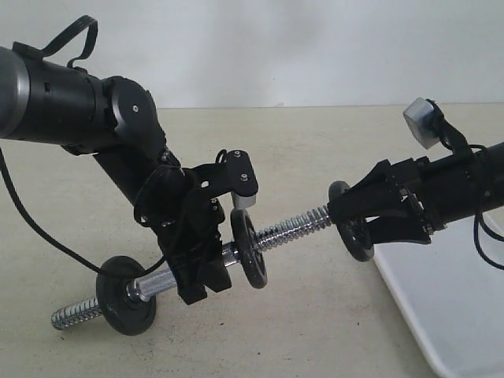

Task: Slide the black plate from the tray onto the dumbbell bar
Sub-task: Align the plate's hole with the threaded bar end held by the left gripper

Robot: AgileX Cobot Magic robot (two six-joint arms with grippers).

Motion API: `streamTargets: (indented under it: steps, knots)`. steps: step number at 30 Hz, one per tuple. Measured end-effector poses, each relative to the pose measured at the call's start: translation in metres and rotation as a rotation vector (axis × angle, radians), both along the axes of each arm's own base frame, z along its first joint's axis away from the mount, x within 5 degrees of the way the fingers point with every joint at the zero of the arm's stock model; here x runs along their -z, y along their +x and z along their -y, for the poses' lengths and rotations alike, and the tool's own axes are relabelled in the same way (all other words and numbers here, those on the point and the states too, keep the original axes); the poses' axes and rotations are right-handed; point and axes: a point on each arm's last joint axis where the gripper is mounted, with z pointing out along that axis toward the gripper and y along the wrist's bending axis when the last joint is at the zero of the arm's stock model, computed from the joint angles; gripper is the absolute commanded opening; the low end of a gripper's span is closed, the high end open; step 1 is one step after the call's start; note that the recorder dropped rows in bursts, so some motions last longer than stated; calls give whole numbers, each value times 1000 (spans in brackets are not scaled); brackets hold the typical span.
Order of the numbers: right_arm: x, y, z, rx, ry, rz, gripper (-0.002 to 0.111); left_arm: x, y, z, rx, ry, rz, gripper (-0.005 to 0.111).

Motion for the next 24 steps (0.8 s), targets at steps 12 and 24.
streamTargets:
  steps: [12, 24]
  knots:
    - [-25, -6, -9, -16, 7, 83, 0, 0, 0, 0, 0, 0, 0, 4]
    - [-24, -11, -22, -86, -4, 94, 0, 0, -1, -1, 8, 8, -4, 4]
